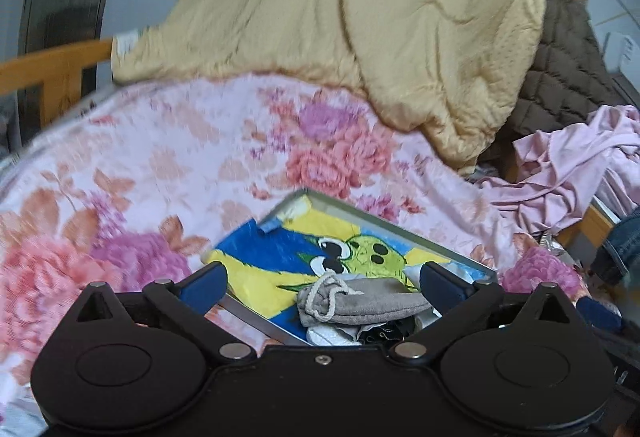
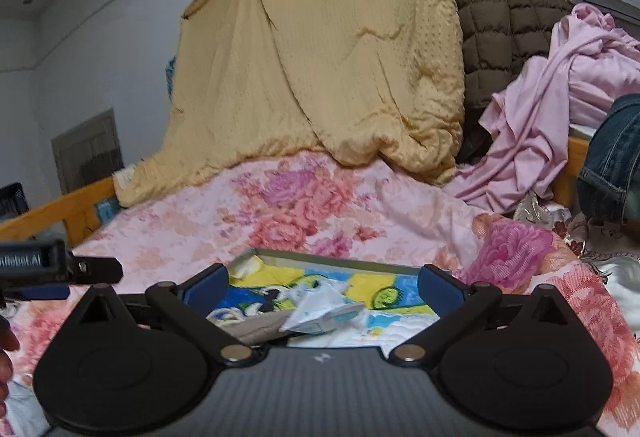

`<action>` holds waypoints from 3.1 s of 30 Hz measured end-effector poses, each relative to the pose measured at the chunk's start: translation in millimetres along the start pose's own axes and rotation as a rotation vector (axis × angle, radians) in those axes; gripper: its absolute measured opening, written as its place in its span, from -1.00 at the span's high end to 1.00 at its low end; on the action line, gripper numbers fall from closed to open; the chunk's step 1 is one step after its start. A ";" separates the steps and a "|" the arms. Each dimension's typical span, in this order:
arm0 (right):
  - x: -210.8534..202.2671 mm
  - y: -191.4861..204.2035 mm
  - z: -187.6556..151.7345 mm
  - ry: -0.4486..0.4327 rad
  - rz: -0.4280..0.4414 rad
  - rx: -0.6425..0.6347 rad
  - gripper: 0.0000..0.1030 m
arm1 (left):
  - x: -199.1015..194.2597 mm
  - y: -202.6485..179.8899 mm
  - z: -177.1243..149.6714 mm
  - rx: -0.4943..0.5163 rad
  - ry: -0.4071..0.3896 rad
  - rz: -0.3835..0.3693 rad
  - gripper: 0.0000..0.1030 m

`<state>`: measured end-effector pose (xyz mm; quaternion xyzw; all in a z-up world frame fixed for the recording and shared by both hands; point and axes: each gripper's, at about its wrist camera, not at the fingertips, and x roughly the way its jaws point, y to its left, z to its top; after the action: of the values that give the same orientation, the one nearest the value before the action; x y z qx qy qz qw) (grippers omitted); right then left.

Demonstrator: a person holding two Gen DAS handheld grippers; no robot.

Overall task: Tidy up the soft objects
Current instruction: 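Move both open tools back toward the grey mask and orange cup, then grasp the grey face mask with the left tool while the right tool grasps the orange silicone cup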

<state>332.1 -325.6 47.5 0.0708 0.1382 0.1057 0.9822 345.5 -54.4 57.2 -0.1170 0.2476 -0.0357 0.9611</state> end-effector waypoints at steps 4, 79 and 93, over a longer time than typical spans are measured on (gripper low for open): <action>-22.5 13.9 0.4 -0.029 0.019 -0.015 -0.99 | -32.5 0.3 -10.0 0.044 -0.060 -0.006 -0.98; -127.7 160.8 -113.1 0.195 0.259 -0.353 -0.99 | -194.9 135.4 -156.3 -0.082 -0.001 0.214 -0.98; -100.7 147.6 -104.9 0.121 0.177 -0.286 -0.99 | -159.4 132.3 -138.0 0.048 -0.065 0.203 -0.98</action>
<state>179.7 -194.1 -1.7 -0.0644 0.1736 0.2144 0.9590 140.7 65.5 -17.7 -0.0692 0.2260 0.0595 0.9698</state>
